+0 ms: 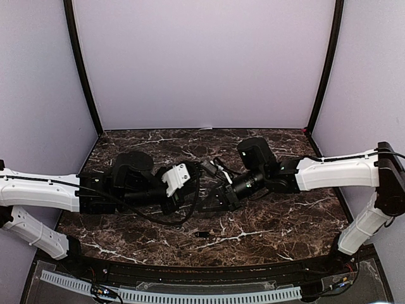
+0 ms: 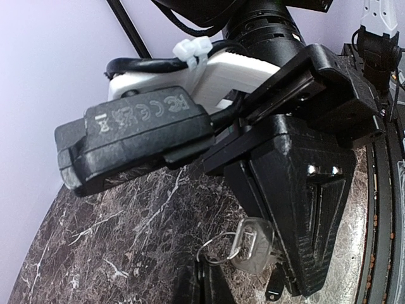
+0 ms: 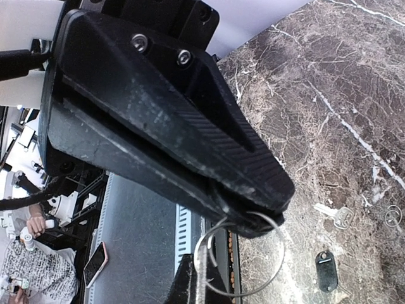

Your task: Remove the keys from the keyring

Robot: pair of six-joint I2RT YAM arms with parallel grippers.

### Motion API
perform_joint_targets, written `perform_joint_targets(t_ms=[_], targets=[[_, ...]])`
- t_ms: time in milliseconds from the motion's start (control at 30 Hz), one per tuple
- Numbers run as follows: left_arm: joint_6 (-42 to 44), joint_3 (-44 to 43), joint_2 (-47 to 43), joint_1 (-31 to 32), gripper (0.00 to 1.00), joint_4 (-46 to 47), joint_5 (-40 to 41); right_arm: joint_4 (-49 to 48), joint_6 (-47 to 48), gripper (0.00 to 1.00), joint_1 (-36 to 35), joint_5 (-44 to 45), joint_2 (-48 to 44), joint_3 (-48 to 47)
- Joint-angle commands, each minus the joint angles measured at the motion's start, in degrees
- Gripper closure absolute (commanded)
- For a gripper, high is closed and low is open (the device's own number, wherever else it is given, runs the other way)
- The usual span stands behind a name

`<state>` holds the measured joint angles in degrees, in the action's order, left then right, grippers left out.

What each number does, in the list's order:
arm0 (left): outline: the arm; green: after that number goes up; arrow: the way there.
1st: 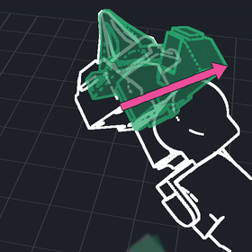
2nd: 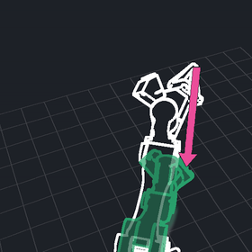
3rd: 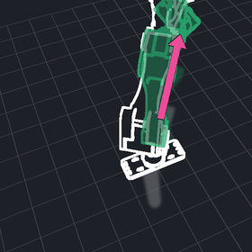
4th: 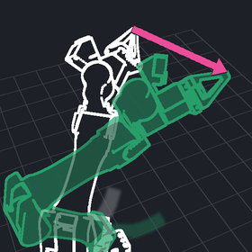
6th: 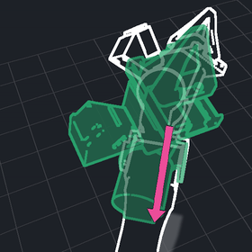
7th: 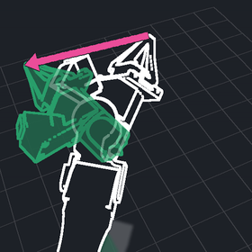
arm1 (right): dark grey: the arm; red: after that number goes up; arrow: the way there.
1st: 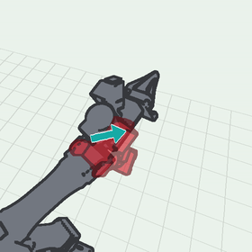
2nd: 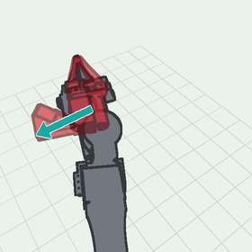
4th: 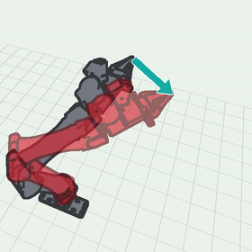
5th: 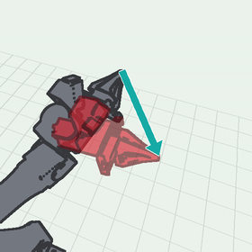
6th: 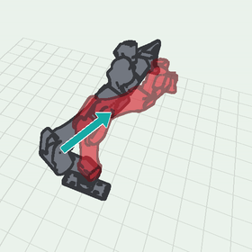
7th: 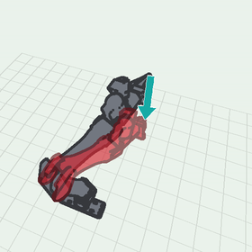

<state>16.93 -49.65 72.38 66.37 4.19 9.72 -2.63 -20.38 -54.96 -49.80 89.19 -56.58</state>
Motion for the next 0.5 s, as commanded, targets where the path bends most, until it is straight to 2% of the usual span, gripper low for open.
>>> perform_joint_targets(t_ms=[0,467], targets=[[1.3,1.4,0.3,-0.4,1.0,0.0,0.0,-2.1,0.3,1.0,-0.3,-4.0,0.7,-2.6],[2.7,3.2,-1.2,0.2,1.0,2.5,-2.4,-2.2,-2.0,1.0,1.1,-4.9,2.0,-2.8]])
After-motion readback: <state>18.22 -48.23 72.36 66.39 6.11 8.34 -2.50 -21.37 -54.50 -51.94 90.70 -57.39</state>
